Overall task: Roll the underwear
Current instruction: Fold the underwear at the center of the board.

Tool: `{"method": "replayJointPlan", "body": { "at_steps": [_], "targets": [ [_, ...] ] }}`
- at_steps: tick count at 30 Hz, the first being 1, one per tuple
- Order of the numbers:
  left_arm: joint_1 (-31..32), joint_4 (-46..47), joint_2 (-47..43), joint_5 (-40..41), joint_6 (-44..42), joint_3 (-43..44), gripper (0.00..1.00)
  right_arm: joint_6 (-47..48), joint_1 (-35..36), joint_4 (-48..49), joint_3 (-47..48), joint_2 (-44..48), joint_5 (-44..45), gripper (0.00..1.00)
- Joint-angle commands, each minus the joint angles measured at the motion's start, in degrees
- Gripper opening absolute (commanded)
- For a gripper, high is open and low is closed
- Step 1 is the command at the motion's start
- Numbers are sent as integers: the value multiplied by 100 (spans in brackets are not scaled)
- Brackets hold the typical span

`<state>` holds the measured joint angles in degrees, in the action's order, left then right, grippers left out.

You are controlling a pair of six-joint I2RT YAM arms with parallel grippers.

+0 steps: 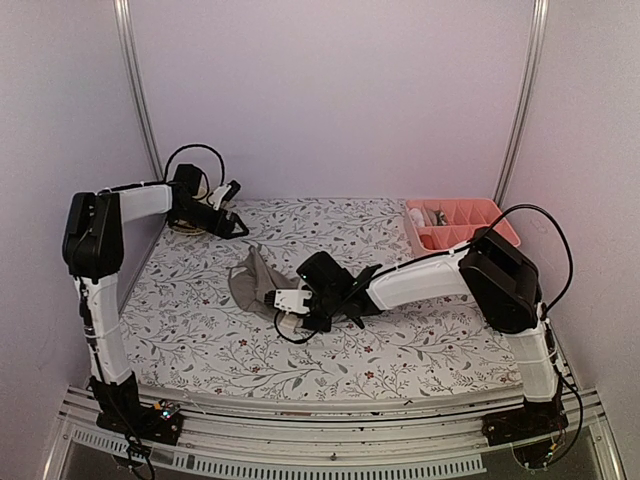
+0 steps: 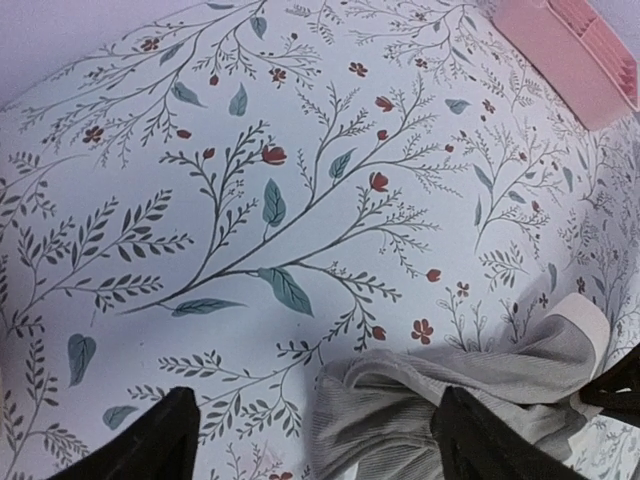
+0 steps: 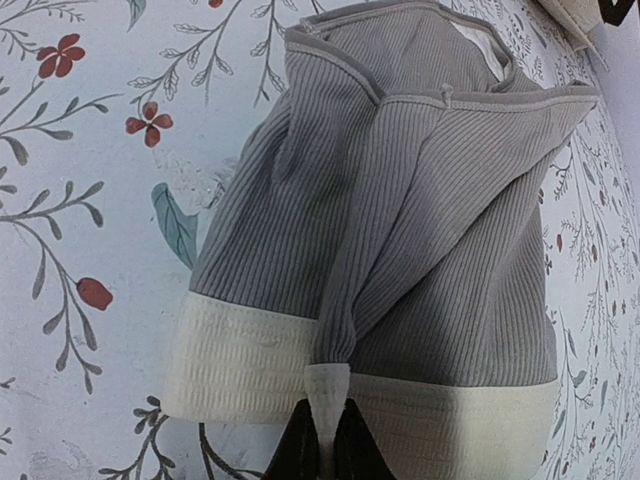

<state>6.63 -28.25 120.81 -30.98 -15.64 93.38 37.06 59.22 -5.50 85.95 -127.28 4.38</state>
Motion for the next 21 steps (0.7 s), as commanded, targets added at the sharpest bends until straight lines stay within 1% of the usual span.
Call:
{"method": "replayJointPlan", "body": {
  "at_steps": [1, 4, 9, 11, 14, 16, 18, 21],
  "targets": [
    [122, -525, 475, -464, 559, 562, 89, -79, 71, 18, -65, -161, 100, 6],
    [207, -734, 724, -530, 692, 797, 89, -93, 88, 76, -110, -170, 164, 6],
    [291, -709, 832, -410, 845, 736, 96, -68, 98, 147, -178, -167, 266, 6],
    [337, -708, 878, -420, 869, 712, 96, -59, 102, 170, -204, -163, 284, 6],
    [427, -665, 899, -302, 863, 629, 92, -58, 98, 228, -258, -161, 331, 6],
    [473, -599, 923, -218, 887, 580, 88, -58, 108, 242, -271, -172, 335, 6],
    [486, -594, 958, -191, 891, 581, 80, -58, 108, 242, -272, -180, 363, 6],
    [490, -560, 938, -132, 896, 552, 73, -50, 109, 242, -283, -189, 395, 6]
  ]
}}
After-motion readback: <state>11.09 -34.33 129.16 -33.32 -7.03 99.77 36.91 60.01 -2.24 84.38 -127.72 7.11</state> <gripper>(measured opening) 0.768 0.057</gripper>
